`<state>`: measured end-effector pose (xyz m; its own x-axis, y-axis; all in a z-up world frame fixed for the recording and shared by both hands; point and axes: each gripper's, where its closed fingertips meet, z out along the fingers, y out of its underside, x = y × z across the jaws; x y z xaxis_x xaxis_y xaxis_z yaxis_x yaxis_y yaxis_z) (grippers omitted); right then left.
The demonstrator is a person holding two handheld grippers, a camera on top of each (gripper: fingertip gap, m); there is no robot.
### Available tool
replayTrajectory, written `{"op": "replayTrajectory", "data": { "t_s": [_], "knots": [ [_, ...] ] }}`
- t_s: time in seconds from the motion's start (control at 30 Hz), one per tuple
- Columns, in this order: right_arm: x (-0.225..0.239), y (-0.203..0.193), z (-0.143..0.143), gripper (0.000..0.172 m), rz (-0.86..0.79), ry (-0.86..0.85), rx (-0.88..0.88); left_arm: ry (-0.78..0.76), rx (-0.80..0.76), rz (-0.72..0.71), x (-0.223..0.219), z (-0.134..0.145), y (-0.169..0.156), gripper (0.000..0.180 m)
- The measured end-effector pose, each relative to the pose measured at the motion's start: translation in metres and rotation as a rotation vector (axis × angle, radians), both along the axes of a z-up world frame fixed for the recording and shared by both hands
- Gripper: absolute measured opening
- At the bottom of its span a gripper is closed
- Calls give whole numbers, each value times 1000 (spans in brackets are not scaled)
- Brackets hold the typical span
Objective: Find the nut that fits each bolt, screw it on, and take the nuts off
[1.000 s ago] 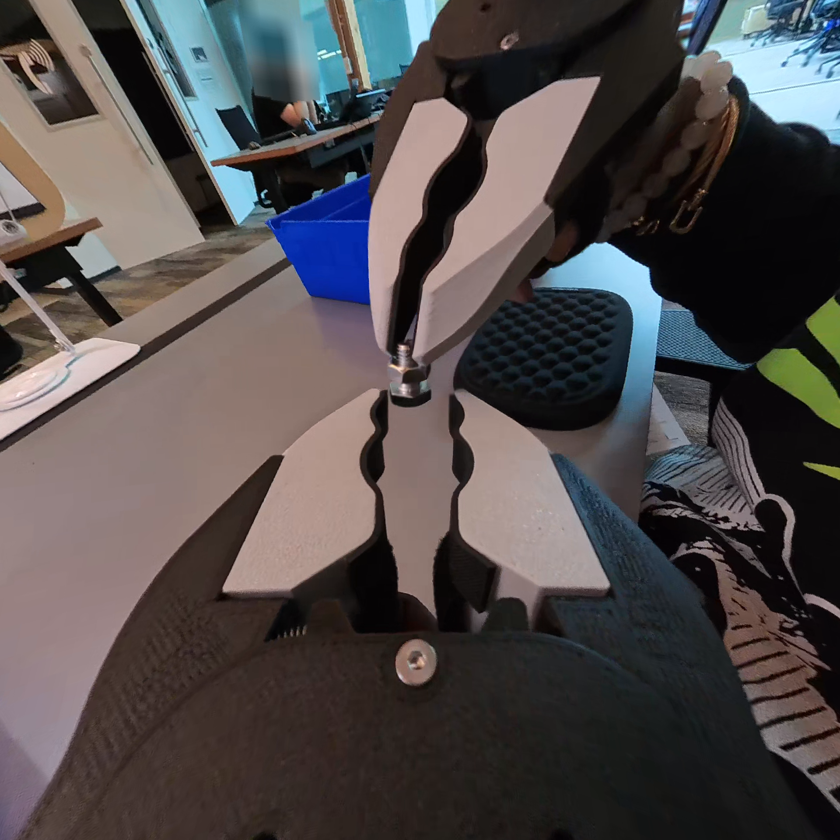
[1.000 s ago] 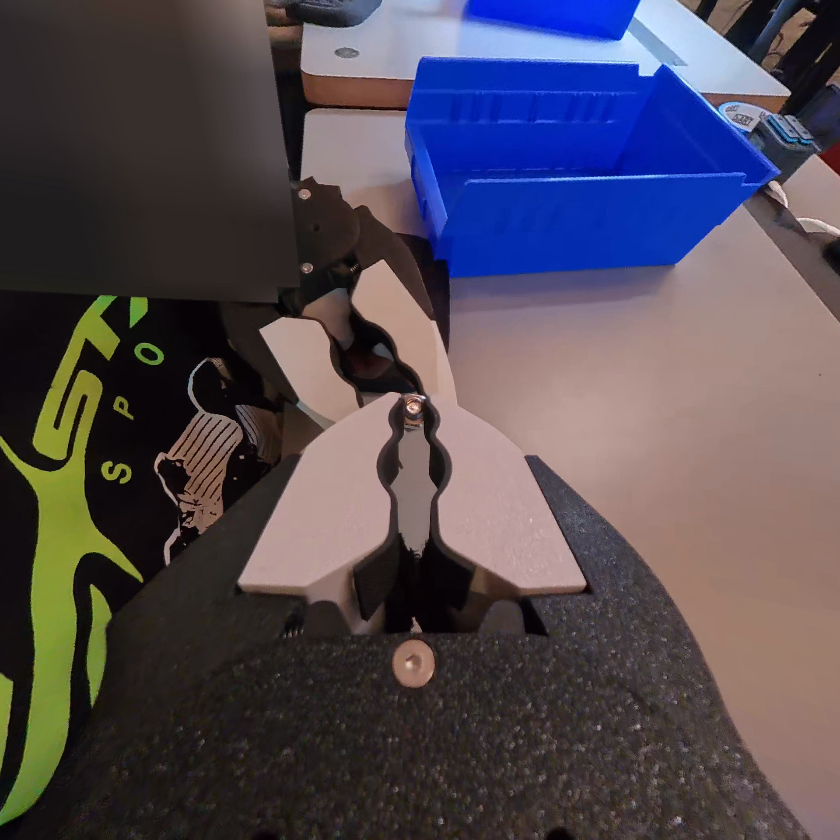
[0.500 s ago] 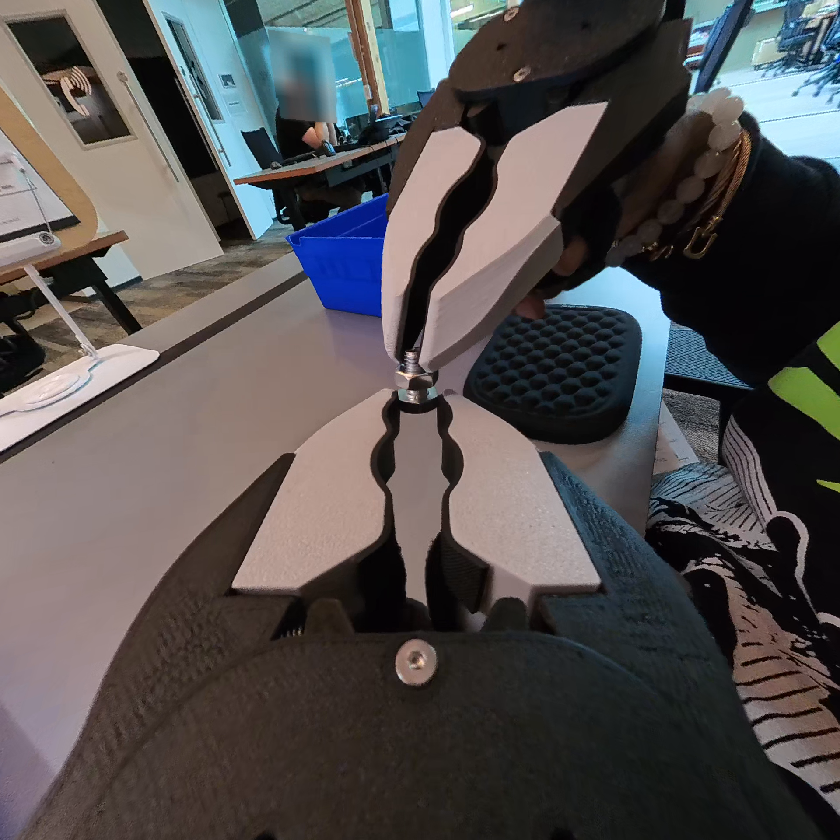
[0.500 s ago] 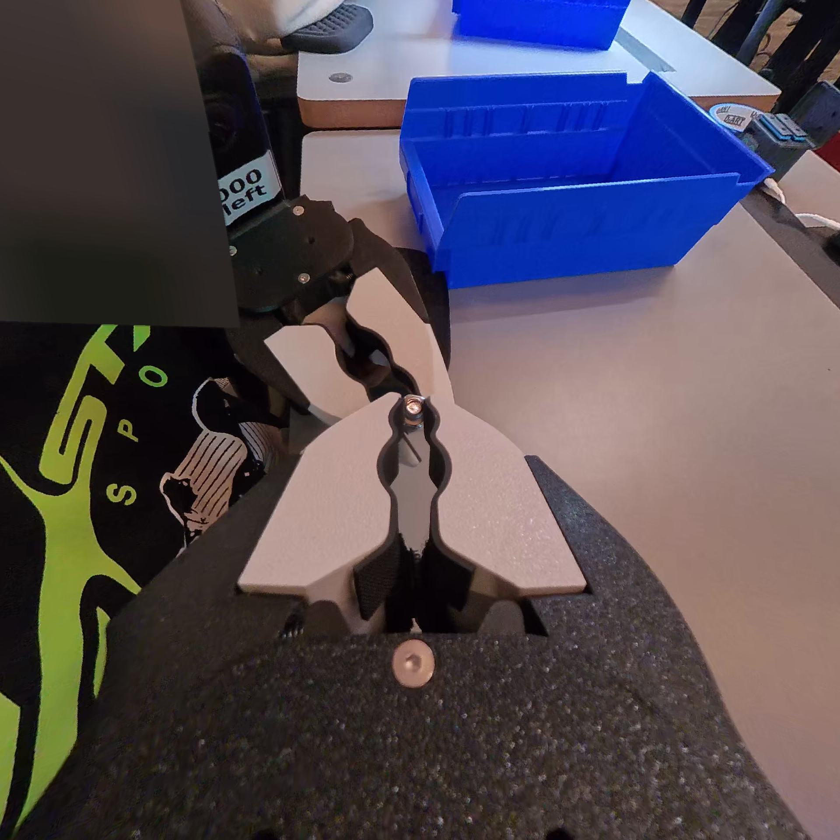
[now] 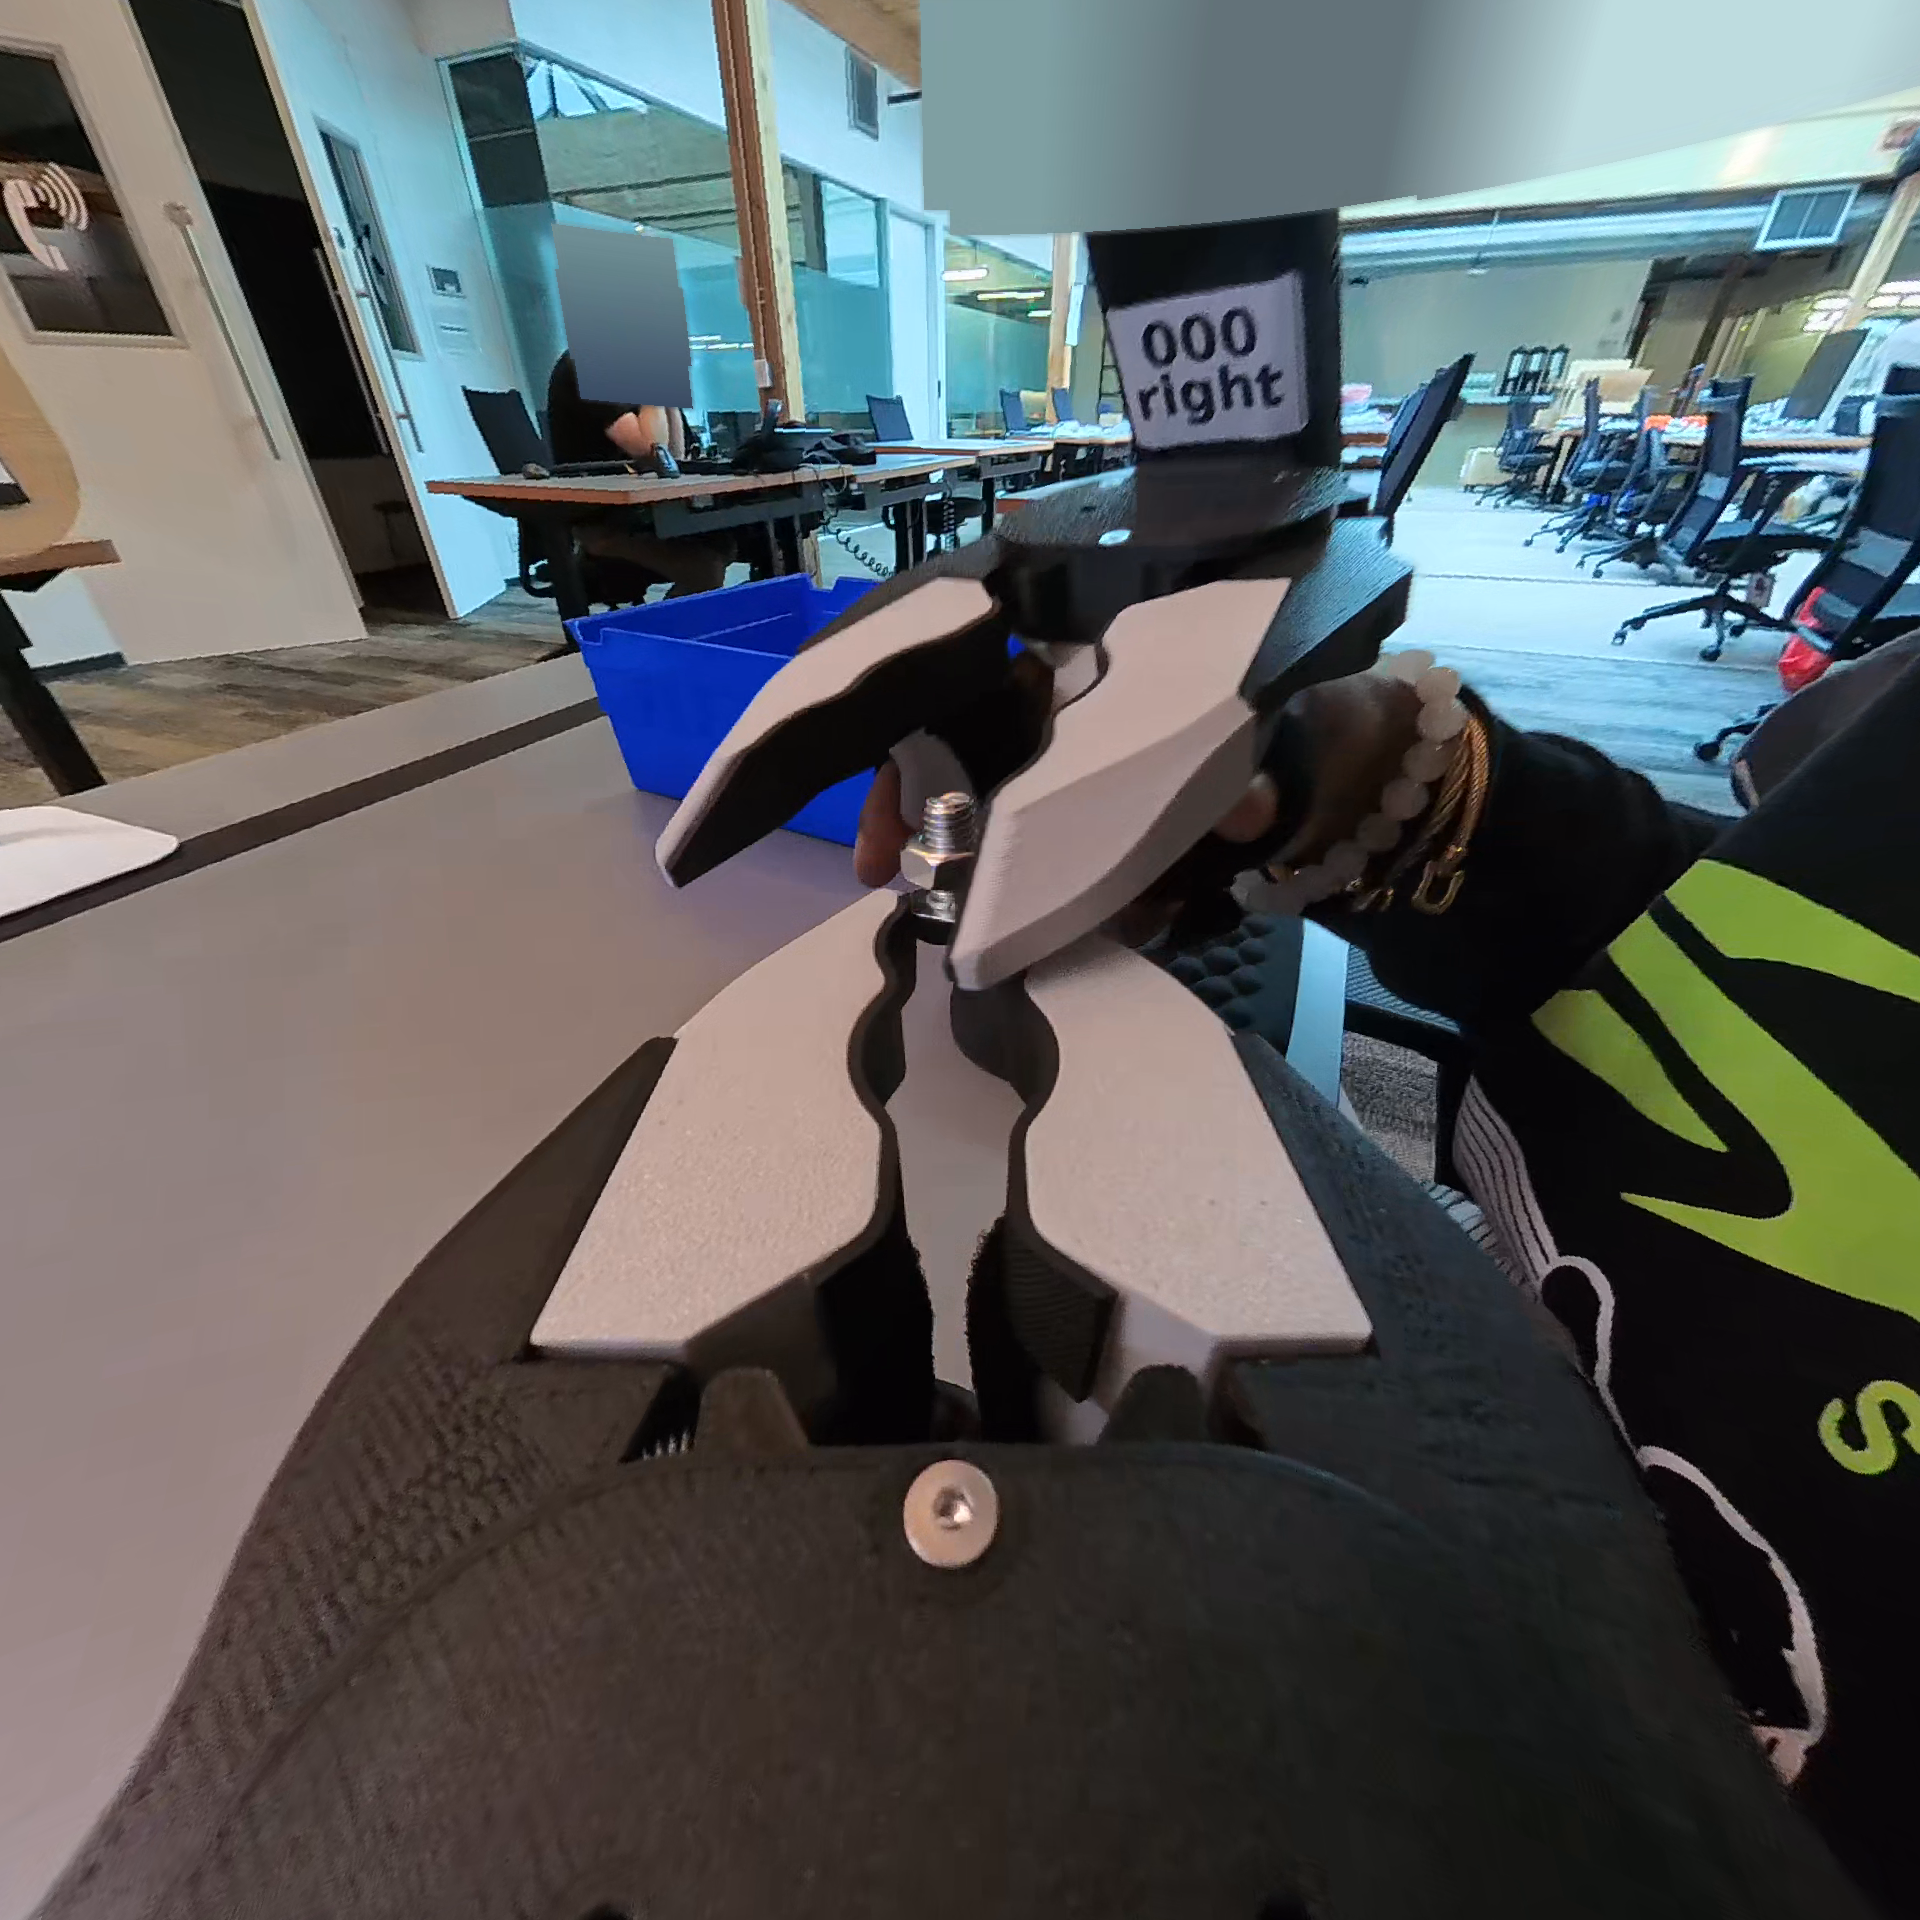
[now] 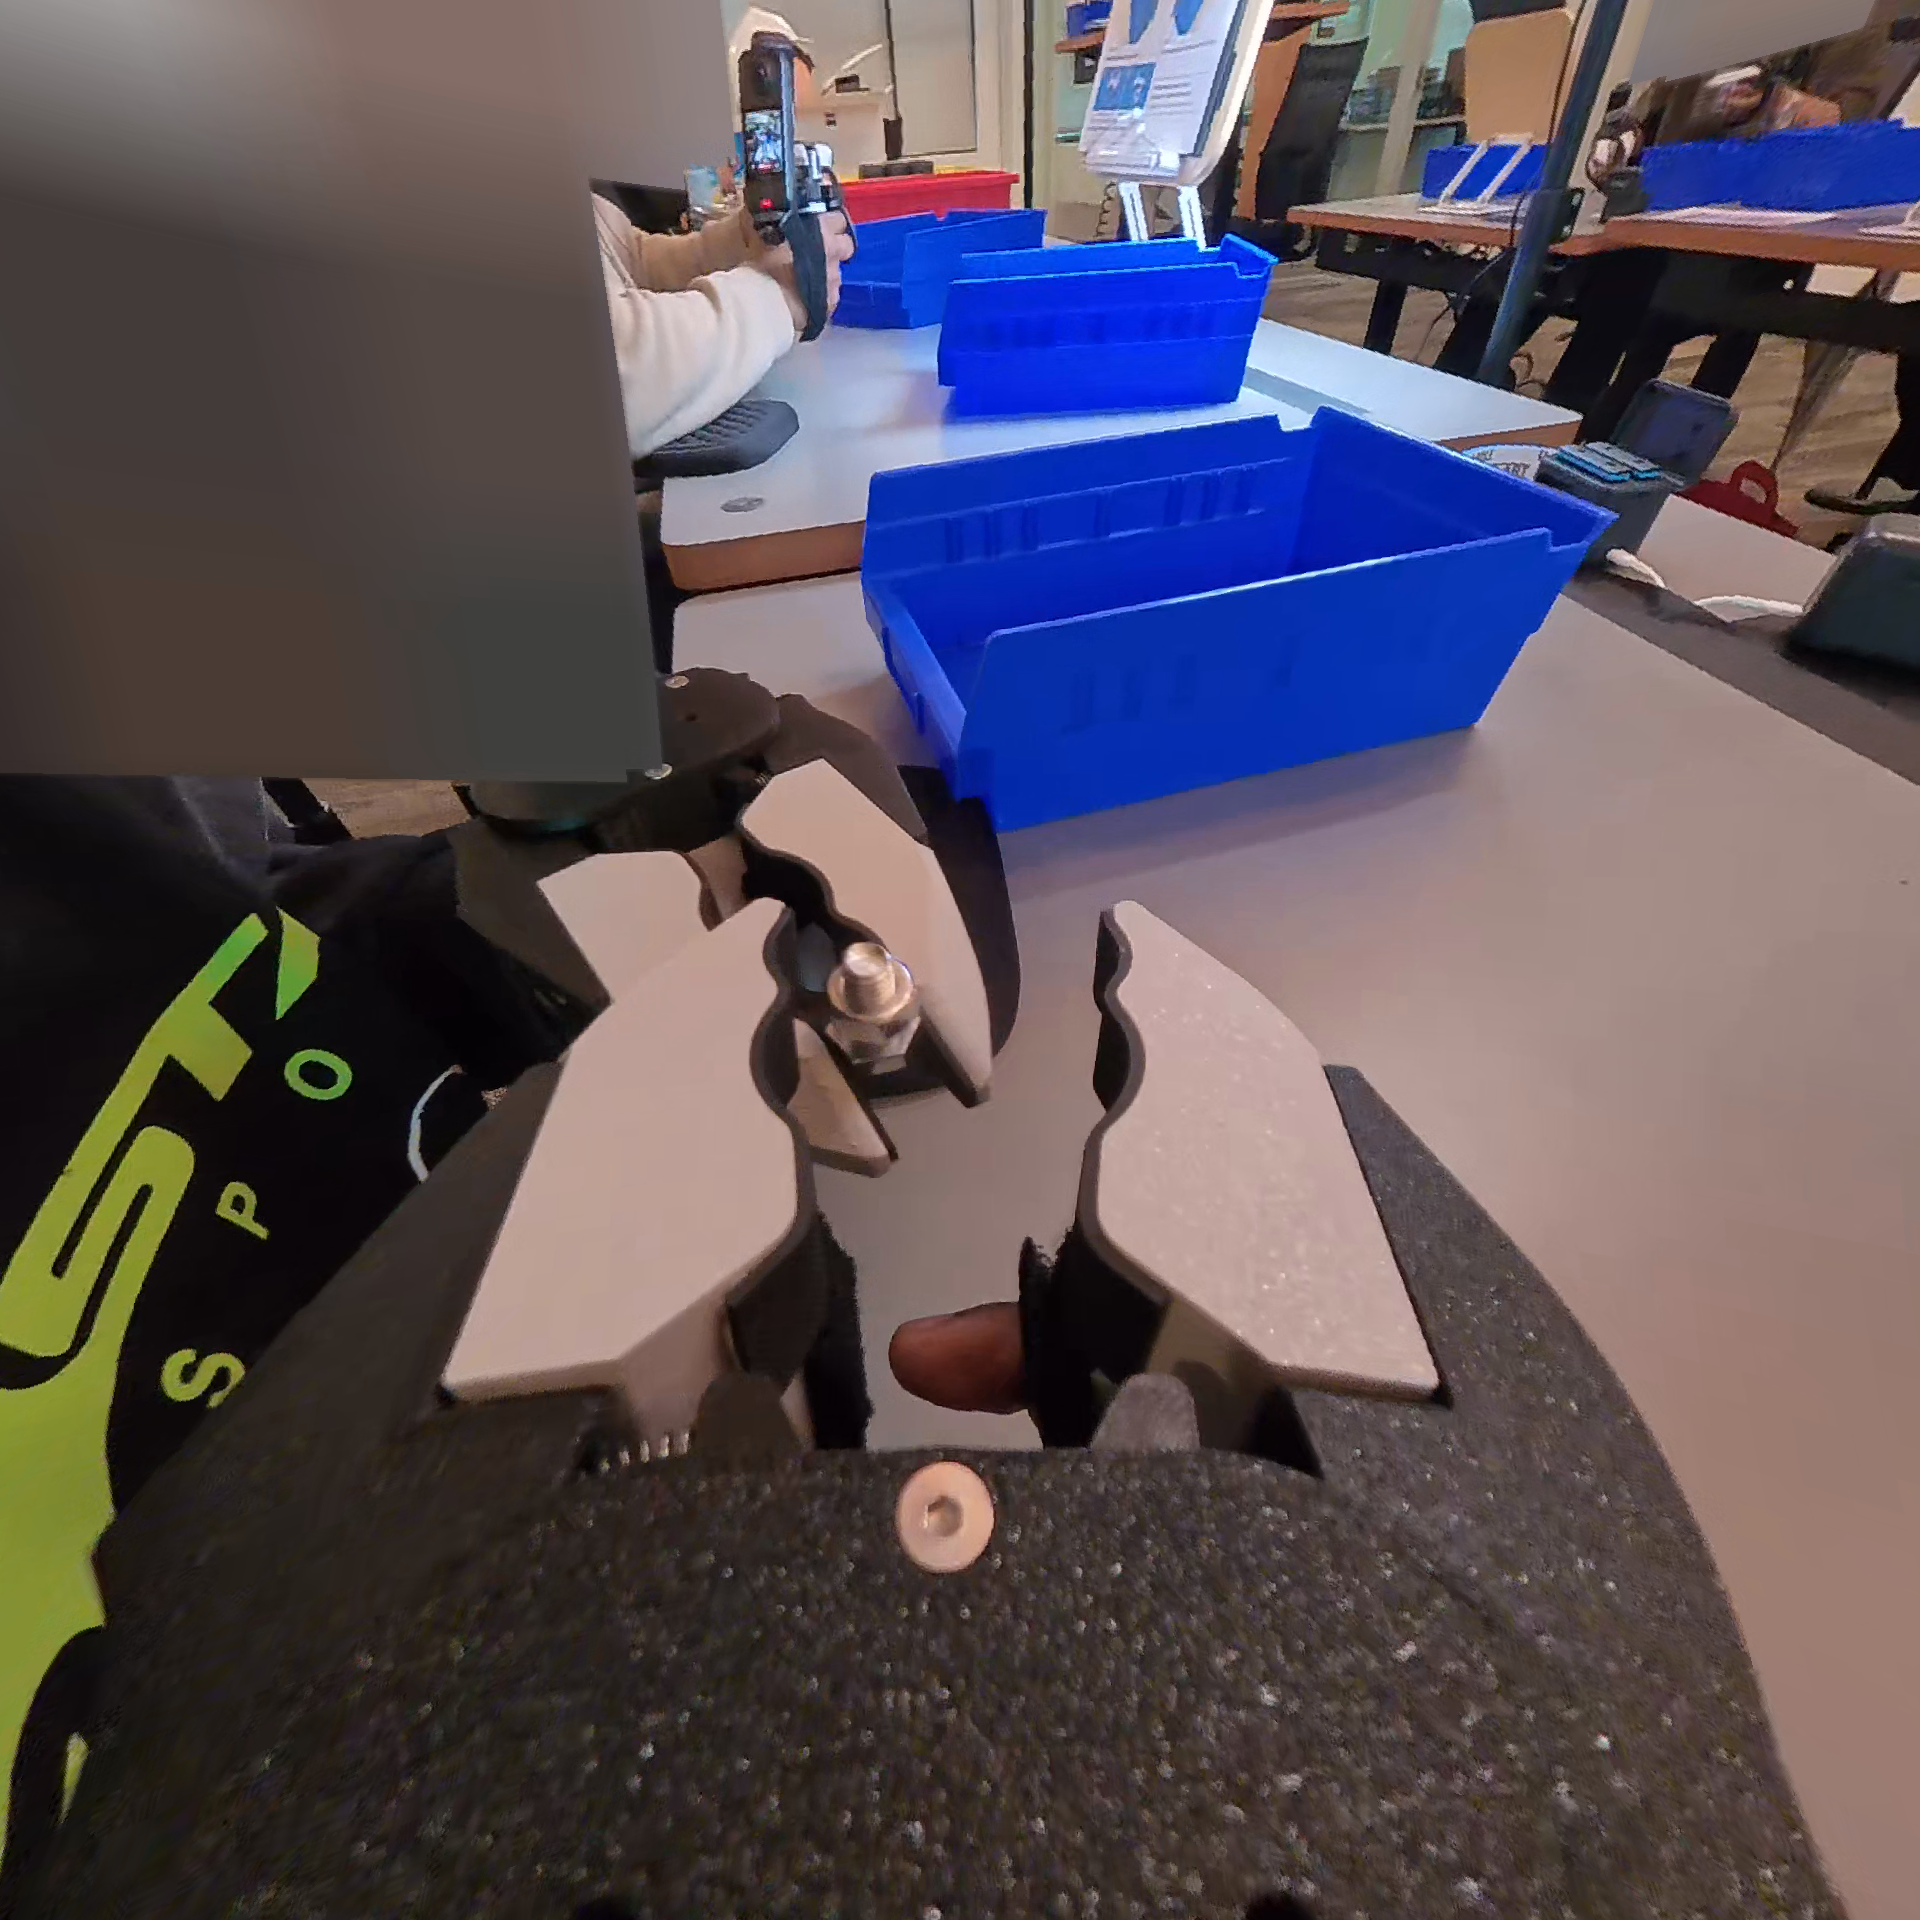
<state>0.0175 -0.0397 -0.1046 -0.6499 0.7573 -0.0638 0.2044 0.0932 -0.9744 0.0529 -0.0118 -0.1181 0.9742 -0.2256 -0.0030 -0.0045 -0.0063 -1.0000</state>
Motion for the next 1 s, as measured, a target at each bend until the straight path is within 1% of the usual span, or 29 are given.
{"op": "replayTrajectory", "data": {
  "t_s": [0.23, 0.27, 0.3, 0.33, 0.4, 0.47, 0.5, 0.53, 0.6, 0.67, 0.77, 0.87, 1.0],
  "knots": [
    [8, 14, 4, 50, -3, 8, -3, -42, 23, -9, -5, 5, -4, 14],
    [9, 21, 4, 42, -20, 5, -3, -42, 27, -2, -8, 5, -5, 14],
    [6, 34, 4, 19, -86, 12, 2, -39, 32, -14, -7, 6, -7, 14],
    [4, 47, 5, 12, -144, 26, 14, -42, 35, -15, -7, 6, -8, 14],
    [8, 54, 6, 8, -145, 25, 7, -37, 27, -4, -9, 5, -8, 14],
    [13, 46, 12, 12, -96, 47, -19, -37, 25, -3, -9, 4, -7, 15],
    [15, 40, 14, 17, -67, 58, -28, -37, 23, -6, -9, 3, -6, 15],
    [17, 33, 15, 24, -33, 61, -35, -32, 20, -7, -8, 2, -6, 15],
    [16, 20, 15, 46, 7, 55, -51, -15, 6, -1, -7, 0, -4, 14],
    [11, 9, 14, 57, 17, 55, -64, -5, 1, -7, -3, -1, -3, 14],
    [3, 1, 8, 60, 3, 38, -73, 13, -2, -12, 1, -1, -2, 14],
    [-1, 3, 1, 61, -15, 13, -58, 20, 0, -18, 2, -1, -3, 15],
    [6, 12, 4, 57, -14, 20, -54, -8, 22, -17, -2, 3, -5, 14]
  ]
}}
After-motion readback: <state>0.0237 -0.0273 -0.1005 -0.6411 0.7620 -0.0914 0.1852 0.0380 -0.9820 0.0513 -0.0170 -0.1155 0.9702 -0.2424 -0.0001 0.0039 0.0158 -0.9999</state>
